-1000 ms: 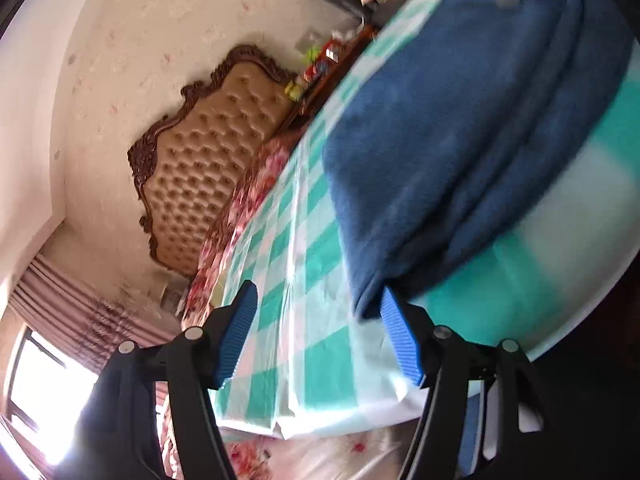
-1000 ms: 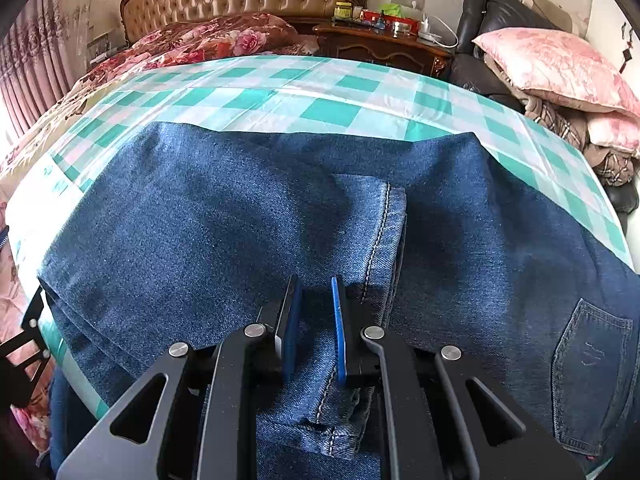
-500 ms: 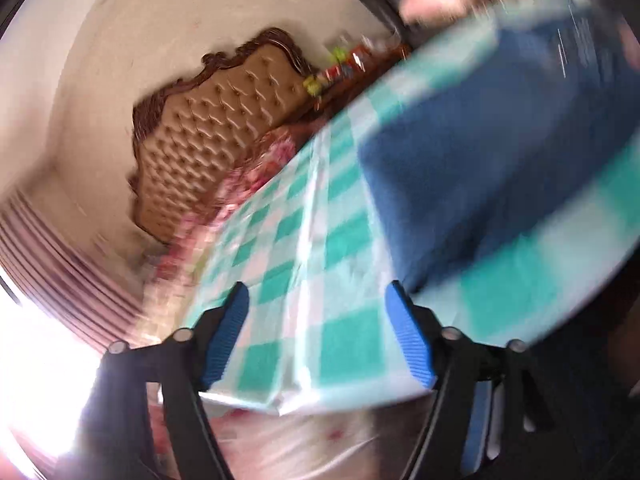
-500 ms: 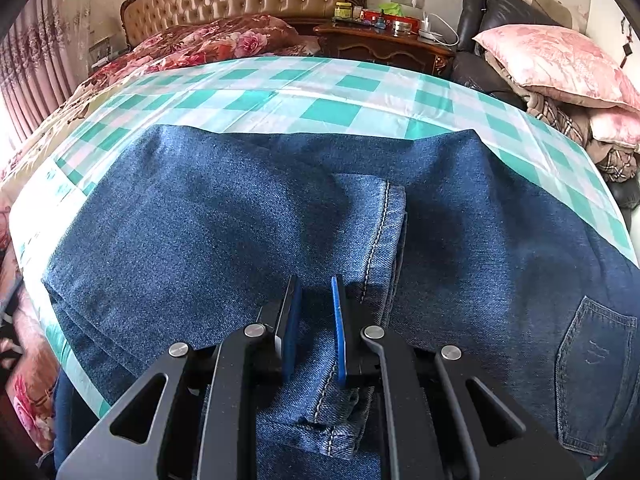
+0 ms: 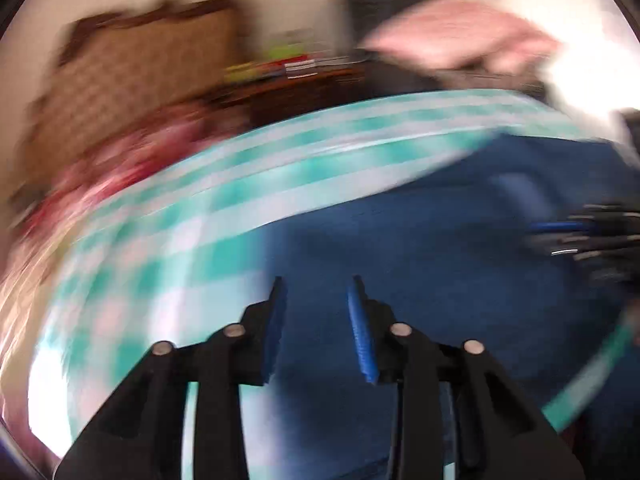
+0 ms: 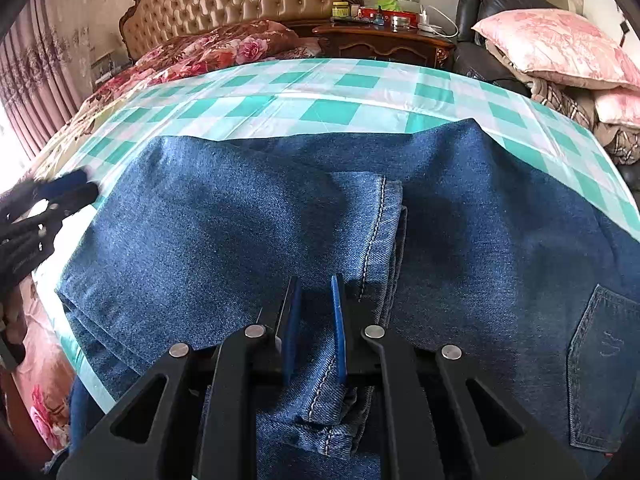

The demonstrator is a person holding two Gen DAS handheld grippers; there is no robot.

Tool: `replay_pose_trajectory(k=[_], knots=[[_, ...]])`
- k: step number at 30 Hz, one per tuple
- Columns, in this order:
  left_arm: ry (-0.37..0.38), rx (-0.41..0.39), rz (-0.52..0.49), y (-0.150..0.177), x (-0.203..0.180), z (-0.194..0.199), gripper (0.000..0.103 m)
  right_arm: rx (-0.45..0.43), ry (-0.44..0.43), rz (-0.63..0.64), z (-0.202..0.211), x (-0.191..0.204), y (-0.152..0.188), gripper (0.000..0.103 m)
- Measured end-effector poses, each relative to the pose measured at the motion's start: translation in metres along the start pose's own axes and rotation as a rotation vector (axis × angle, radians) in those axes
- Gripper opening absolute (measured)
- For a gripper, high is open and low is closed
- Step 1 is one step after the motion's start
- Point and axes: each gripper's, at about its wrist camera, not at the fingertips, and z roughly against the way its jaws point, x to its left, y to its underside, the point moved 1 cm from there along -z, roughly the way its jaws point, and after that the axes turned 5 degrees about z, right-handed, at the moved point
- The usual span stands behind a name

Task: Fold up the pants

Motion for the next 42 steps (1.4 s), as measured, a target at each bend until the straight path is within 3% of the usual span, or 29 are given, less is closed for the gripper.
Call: replay_pose_trajectory(k=[1,2,4,6,7,9,10,11,12,13,14,15,17,20,21,24,25,27,30,31,33,37,40,42], knots=[[0.076,0.026,0.001,-0.007,-0.008,-0.014,0.042,-0.001,0.002,0.0,0.0,0.001,0.0,0.01],[0.095,0.06,0.008,-0.012,-0.008,-0.032,0.042,-0.002,-0.001,-0.004,0.0,0.0,0.0,0.01],[-0.103,0.113,0.032,-0.021,0.007,-0.067,0.042,-0.001,-0.011,-0.012,0.0,-0.001,0.0,0.01],[-0.14,0.083,0.22,-0.037,0.041,-0.069,0.037,-0.004,-0.014,-0.011,0.0,-0.002,0.001,0.01],[-0.119,0.058,0.252,-0.042,0.047,-0.065,0.037,-0.006,-0.011,-0.005,0.0,-0.002,0.001,0.01],[0.0,0.049,0.176,-0.047,0.037,-0.068,0.041,-0.005,-0.005,0.0,0.0,-0.001,0.001,0.01],[-0.039,0.091,0.138,-0.048,0.036,-0.08,0.041,-0.003,-0.002,0.005,0.0,0.0,0.001,0.01],[-0.134,0.122,0.137,-0.049,0.039,-0.09,0.041,-0.003,-0.003,0.003,0.0,0.0,0.001,0.01],[-0.238,0.134,0.194,-0.048,0.054,-0.098,0.051,-0.002,-0.007,-0.001,0.0,-0.001,0.001,0.01],[-0.269,0.125,0.279,-0.046,0.072,-0.096,0.057,-0.003,-0.011,-0.005,0.001,-0.002,0.002,0.01],[-0.297,0.109,0.357,-0.046,0.084,-0.089,0.054,-0.002,-0.011,-0.004,0.001,-0.002,0.002,0.01],[-0.279,0.068,0.399,-0.046,0.087,-0.075,0.054,-0.001,-0.011,-0.001,0.0,-0.002,0.001,0.01],[-0.188,0.024,0.354,-0.046,0.076,-0.056,0.055,0.011,-0.006,0.008,0.0,-0.001,0.0,0.01],[-0.124,0.021,0.319,-0.031,0.057,-0.039,0.055,0.031,0.049,0.0,0.009,0.002,-0.01,0.013],[-0.125,0.032,0.332,-0.024,0.054,-0.038,0.052,0.001,0.066,0.006,0.015,0.004,-0.015,0.013],[-0.091,0.062,0.36,-0.006,0.037,-0.039,0.031,-0.059,0.049,0.063,0.021,0.021,-0.037,0.015],[-0.074,0.074,0.351,-0.002,0.029,-0.041,0.03,-0.06,0.035,0.07,0.017,0.025,-0.044,0.015],[-0.074,0.089,0.32,0.005,0.02,-0.046,0.03,-0.048,0.013,0.063,-0.002,0.029,-0.058,0.015],[-0.12,0.105,0.311,0.015,0.023,-0.052,0.031,0.032,0.136,0.058,-0.037,0.017,-0.061,0.015],[-0.146,0.109,0.318,0.017,0.027,-0.05,0.03,0.021,0.141,0.035,-0.038,0.009,-0.058,0.022],[-0.183,0.111,0.337,0.014,0.034,-0.048,0.026,0.024,0.131,0.003,-0.031,-0.001,-0.053,0.022],[-0.091,0.049,0.305,-0.018,0.024,-0.048,0.026,0.019,0.196,-0.001,-0.018,0.007,-0.048,0.026],[-0.042,0.114,0.25,-0.034,0.01,-0.076,0.033,0.029,0.195,-0.012,-0.02,0.003,-0.041,0.025],[-0.075,0.128,0.242,-0.037,0.013,-0.09,0.035,0.035,0.208,0.008,-0.021,0.005,-0.04,0.025]])
